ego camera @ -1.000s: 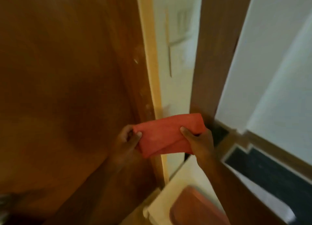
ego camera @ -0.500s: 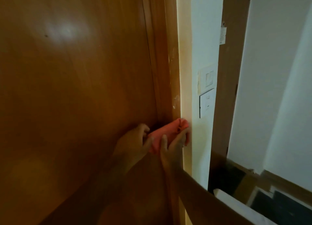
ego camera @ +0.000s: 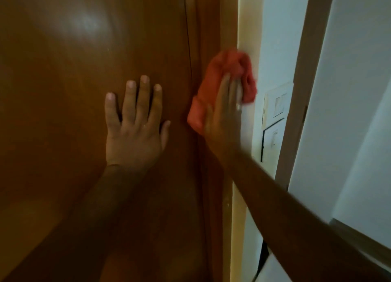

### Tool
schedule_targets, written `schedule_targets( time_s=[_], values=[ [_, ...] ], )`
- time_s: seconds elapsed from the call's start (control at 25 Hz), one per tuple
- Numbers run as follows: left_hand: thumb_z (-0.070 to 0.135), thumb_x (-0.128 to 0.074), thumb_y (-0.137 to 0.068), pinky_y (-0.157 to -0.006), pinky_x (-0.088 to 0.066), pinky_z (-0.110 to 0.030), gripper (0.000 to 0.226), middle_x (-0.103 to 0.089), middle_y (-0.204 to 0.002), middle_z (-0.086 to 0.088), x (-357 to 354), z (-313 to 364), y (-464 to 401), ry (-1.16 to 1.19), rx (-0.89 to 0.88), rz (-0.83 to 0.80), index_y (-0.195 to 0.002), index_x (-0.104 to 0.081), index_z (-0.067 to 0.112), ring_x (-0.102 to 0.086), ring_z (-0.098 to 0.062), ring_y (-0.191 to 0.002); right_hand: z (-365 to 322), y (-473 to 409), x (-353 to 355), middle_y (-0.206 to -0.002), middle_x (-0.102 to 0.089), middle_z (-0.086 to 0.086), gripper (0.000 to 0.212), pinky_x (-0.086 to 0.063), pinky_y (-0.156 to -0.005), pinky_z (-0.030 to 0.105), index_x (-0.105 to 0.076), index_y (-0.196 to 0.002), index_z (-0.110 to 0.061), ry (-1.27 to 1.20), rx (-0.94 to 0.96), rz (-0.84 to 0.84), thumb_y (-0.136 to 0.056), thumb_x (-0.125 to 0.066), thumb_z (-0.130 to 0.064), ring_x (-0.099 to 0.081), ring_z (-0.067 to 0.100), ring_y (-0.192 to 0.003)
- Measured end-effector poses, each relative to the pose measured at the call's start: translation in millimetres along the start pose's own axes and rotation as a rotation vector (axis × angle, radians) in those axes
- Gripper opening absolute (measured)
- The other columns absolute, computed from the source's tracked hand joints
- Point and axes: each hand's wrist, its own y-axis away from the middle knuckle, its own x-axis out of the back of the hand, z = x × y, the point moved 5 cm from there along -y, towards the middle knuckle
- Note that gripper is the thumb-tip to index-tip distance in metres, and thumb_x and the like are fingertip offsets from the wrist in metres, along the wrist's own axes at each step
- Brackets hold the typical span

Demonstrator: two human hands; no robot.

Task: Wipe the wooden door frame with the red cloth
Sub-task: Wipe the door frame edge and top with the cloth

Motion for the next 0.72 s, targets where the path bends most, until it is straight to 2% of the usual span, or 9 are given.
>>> schedule_targets(
  time_s=[0.12,0.2,0.28,0.32,0.4,0.44,0.52,0.64,0.72],
  values=[
    [0.051,-0.026,-0.103,-0.120,0.020,-0.052,0.072,-0.006,-0.171,-0.016,-3,-1,2,-0.045,0.012,0.019,-0.162,-0.008,0.015,0.002,-0.032,-0.155,44,181,0,-0.125,-0.057,0.028,0.043,-0.060,-0.070,0.044,-0.035,-0.135,-0.002,0.147,0.046,-0.308,-0.102,-0.034,-0.030,-0.068,0.041,-0.099],
    [0.052,-0.026,-0.102,-0.120,0.015,-0.056,0.074,-0.003,-0.171,-0.015,-5,0,2,-0.044,0.010,0.001,-0.163,-0.006,0.015,0.000,-0.035,-0.156,80,300,12,-0.102,-0.072,0.008,0.050,-0.060,-0.065,0.031,-0.045,-0.126,-0.010,0.098,-0.122,-0.589,-0.103,-0.024,-0.050,-0.072,0.029,-0.085],
    [0.053,-0.027,-0.102,-0.119,0.004,-0.064,0.075,-0.002,-0.170,-0.016,-7,1,0,-0.029,0.012,-0.012,-0.163,-0.003,0.015,-0.003,-0.037,-0.156,96,386,10,-0.095,-0.067,-0.019,0.064,-0.053,-0.066,0.011,-0.045,-0.131,-0.020,-0.045,-0.289,-0.861,-0.093,-0.032,-0.070,-0.067,0.021,-0.091],
    [0.053,-0.027,-0.101,-0.119,-0.002,-0.069,0.076,-0.002,-0.170,-0.016,-8,1,-1,-0.009,0.014,-0.014,-0.163,-0.002,0.016,-0.004,-0.038,-0.156,101,410,13,-0.097,-0.066,-0.024,0.062,-0.052,-0.068,0.009,-0.045,-0.132,-0.022,-0.030,-0.266,-0.962,-0.091,-0.043,-0.068,-0.067,0.021,-0.095],
    [0.053,-0.027,-0.101,-0.116,-0.015,-0.075,0.077,-0.003,-0.170,-0.016,-11,1,0,0.027,0.029,-0.010,-0.163,0.000,0.017,-0.005,-0.040,-0.156,109,419,20,-0.108,-0.073,-0.005,0.069,-0.057,-0.071,0.019,-0.043,-0.132,-0.012,0.296,-0.020,-0.993,-0.080,-0.074,-0.046,-0.072,0.025,-0.092],
    [0.053,-0.028,-0.101,-0.114,-0.019,-0.075,0.077,-0.003,-0.171,-0.015,-12,-1,2,0.032,0.036,-0.005,-0.163,0.001,0.018,-0.006,-0.040,-0.156,112,426,15,-0.111,-0.073,0.010,0.076,-0.058,-0.070,0.026,-0.042,-0.132,-0.006,0.276,-0.067,-1.025,-0.075,-0.079,-0.040,-0.074,0.028,-0.088],
    [0.054,-0.028,-0.100,-0.113,-0.022,-0.073,0.077,-0.004,-0.171,-0.015,-14,-2,3,0.018,0.041,0.006,-0.163,0.002,0.019,-0.007,-0.041,-0.156,107,418,14,-0.116,-0.068,0.025,0.068,-0.059,-0.068,0.033,-0.037,-0.134,0.000,0.192,-0.128,-1.049,-0.088,-0.061,-0.045,-0.073,0.033,-0.089],
    [0.053,-0.029,-0.100,-0.113,-0.022,-0.074,0.078,-0.006,-0.170,-0.016,-14,-2,0,-0.021,0.044,0.034,-0.163,0.000,0.018,-0.009,-0.042,-0.155,79,339,2,-0.125,-0.059,0.033,0.064,-0.057,-0.081,0.045,-0.031,-0.137,0.000,0.013,-0.240,-0.713,-0.093,-0.050,-0.042,-0.066,0.044,-0.103],
    [0.053,-0.029,-0.101,-0.119,-0.011,-0.070,0.078,-0.005,-0.170,-0.016,-11,-2,0,-0.071,0.034,0.043,-0.163,-0.002,0.016,-0.007,-0.040,-0.156,56,251,-8,-0.135,-0.049,0.032,0.060,-0.046,-0.096,0.053,-0.031,-0.139,-0.004,-0.107,-0.221,-0.550,-0.093,-0.048,-0.038,-0.053,0.048,-0.118]
  ],
)
